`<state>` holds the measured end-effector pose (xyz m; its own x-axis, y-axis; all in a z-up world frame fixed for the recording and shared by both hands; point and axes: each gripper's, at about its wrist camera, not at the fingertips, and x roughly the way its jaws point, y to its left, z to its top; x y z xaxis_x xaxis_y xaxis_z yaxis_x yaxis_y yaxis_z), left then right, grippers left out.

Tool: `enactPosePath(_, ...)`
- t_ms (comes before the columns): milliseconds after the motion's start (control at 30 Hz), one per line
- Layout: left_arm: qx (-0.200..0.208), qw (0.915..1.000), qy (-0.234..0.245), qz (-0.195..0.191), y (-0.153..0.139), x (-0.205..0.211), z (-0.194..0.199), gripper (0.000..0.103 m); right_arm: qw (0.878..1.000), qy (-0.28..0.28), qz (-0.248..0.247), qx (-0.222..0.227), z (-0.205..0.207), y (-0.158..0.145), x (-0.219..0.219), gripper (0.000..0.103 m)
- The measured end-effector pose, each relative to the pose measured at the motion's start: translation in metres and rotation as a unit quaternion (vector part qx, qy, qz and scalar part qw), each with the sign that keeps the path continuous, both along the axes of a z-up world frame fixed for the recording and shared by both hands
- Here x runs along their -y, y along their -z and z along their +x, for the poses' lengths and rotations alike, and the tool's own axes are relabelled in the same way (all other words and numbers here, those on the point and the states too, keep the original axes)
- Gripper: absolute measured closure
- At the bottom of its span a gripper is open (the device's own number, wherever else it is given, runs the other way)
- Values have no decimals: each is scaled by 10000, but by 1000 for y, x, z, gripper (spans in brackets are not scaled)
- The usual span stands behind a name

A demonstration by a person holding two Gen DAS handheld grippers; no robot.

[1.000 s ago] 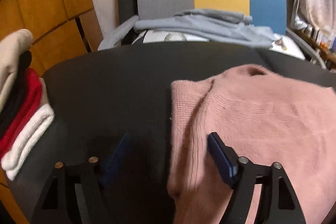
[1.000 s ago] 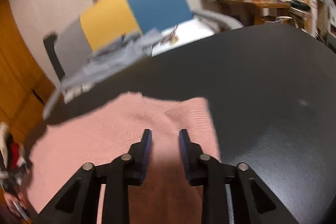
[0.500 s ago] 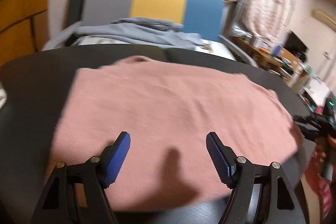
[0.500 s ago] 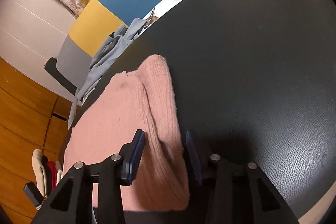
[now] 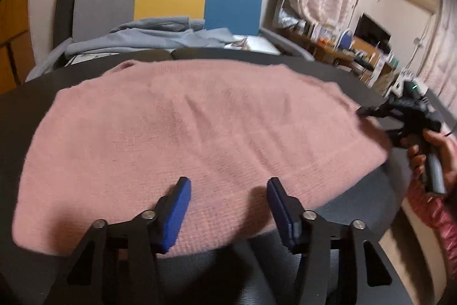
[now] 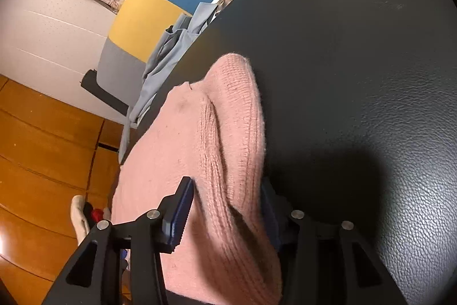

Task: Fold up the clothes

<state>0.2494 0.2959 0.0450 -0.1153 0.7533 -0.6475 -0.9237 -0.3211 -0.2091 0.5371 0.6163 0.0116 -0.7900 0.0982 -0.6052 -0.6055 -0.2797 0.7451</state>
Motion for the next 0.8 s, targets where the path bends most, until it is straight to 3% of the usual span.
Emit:
enactPosePath(67,85,9998,85,179,-4,-1,3,73,9999,22,-90,-62,0,2,-2,55)
enactPosePath(167,15,9997,225,66,0,-16,14,93,9999,-23,-97,-26,-3,2,-3,55)
enactPosePath(267,-175,9987,231,-410,22,-34,24,94,9999,-114,-21,70,-9,0,-3,55)
enactPosePath(567,49,9993,164,-319,29,-34,20,94,9993,-370,14,-43,-22,2,-10,55)
enactPosePath(700,41,9995,167,-278,31,-33,21,94,9997,-234,-73,1,-24,6,-7,79)
enactPosePath(800,-199,9992,-2,-353,25,-24,7,94,9997,-56,-214,-134,-23,8,-4,81)
